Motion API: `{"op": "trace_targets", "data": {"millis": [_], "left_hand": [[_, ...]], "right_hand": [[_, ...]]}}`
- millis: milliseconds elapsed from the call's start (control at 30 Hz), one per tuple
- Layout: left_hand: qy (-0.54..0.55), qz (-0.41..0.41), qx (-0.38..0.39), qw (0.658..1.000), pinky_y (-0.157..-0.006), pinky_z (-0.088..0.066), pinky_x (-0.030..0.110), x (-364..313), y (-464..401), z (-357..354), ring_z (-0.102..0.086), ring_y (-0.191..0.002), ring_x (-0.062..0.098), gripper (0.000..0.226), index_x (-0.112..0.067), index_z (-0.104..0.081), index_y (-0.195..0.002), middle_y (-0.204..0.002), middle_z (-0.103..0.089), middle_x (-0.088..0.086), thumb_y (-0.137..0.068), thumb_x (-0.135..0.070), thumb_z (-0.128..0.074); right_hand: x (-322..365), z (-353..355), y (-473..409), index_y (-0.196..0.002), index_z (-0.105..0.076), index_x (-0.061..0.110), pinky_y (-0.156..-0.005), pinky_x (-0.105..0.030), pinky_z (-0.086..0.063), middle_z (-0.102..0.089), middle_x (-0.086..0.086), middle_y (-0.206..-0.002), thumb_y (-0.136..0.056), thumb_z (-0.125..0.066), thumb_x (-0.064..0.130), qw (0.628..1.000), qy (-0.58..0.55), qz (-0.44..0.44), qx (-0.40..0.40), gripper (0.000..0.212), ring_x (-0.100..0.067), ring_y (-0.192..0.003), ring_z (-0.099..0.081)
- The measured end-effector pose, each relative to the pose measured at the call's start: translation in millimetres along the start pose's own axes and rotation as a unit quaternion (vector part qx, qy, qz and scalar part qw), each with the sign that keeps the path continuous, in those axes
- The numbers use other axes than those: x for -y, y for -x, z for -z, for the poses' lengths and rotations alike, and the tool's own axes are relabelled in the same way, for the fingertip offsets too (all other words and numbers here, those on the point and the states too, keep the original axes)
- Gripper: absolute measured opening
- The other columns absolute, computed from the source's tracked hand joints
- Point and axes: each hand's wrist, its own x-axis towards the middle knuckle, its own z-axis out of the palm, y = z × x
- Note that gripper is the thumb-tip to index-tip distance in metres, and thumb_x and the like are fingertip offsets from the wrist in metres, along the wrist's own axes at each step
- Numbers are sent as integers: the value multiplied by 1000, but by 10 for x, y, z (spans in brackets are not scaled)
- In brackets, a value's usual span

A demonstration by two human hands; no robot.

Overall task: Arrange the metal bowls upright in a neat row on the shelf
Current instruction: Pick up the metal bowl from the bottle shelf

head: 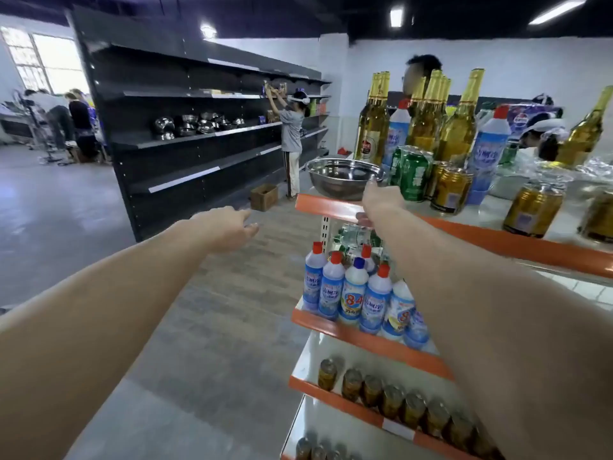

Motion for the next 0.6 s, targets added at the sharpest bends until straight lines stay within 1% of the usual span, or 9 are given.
{"op": "trace_targets", "data": {"millis": [67, 167, 200, 233, 333, 400, 467, 533, 600], "left_hand": [[-5, 10, 4, 1000, -102, -39, 46, -56, -201, -16, -45, -131, 34, 55, -20, -40, -143, -147, -43, 13, -102, -53, -27], [0, 26, 19, 999, -107, -34, 44, -86, -468, -82, -37, -140, 32, 58, -24, -33, -151, -155, -35, 11, -102, -53, -26], [0, 29, 24, 999, -109, -32, 43, -95, -542, -106, -33, -143, 30, 58, -25, -31, -153, -157, -33, 10, -102, -53, -26], [1, 32, 27, 999, -111, -30, 43, -90, -615, -130, -30, -145, 29, 58, -25, -30, -154, -159, -30, 9, -102, -52, -26], [-3, 38, 34, 999, -108, -31, 41, -57, -747, -175, -32, -144, 29, 57, -25, -31, -153, -159, -31, 8, -103, -51, -26], [-8, 39, 34, 999, -108, -32, 41, -10, -808, -198, -34, -143, 29, 57, -25, -31, -153, -158, -33, 7, -103, -51, -25], [-10, 44, 36, 998, -107, -32, 42, 58, -835, -221, -36, -141, 30, 58, -24, -32, -152, -156, -35, 8, -102, -52, -25], [-14, 54, 37, 998, -105, -34, 43, 156, -835, -247, -39, -139, 31, 59, -23, -35, -150, -153, -38, 9, -102, -54, -25], [-18, 64, 34, 997, -103, -36, 44, 284, -808, -272, -41, -137, 32, 60, -23, -35, -150, -152, -39, 10, -101, -55, -25]], "right_hand": [[60, -4, -203, -136, -50, 3, -86, -40, -61, -71, -14, -103, -99, -44, 43, 998, -52, -18, -4, 55, -26, -86, -73], [84, -94, -477, -133, -51, 8, -64, -30, -62, -68, -9, -93, -97, -49, 44, 993, -104, -58, -21, 51, -20, -65, -70], [107, -136, -536, -132, -50, 7, -61, -29, -61, -68, -10, -98, -97, -50, 43, 991, -116, -67, -17, 50, -20, -65, -71], [129, -187, -596, -132, -50, 6, -62, -30, -62, -67, -11, -103, -97, -53, 39, 988, -136, -78, -11, 48, -22, -67, -73], [162, -291, -728, -134, -47, 4, -68, -32, -64, -64, -14, -93, -98, -53, 14, 969, -221, -107, 11, 38, -28, -67, -73], [179, -354, -788, -139, -42, 6, -64, -27, -61, -60, -10, -92, -99, -47, 6, 958, -267, -100, 24, 40, -24, -64, -66], [219, -444, -790, -139, -42, 6, -60, -29, -61, -60, -9, -98, -98, -47, 6, 959, -271, -73, 29, 41, -21, -62, -64], [272, -579, -779, -138, -43, 5, -56, -28, -61, -63, -12, -108, -97, -49, 8, 962, -264, -64, 7, 41, -25, -59, -69], [336, -774, -706, -138, -44, 6, -50, -26, -58, -66, -14, -115, -95, -47, 9, 967, -248, -42, 35, 43, -29, -66, -75]]}}
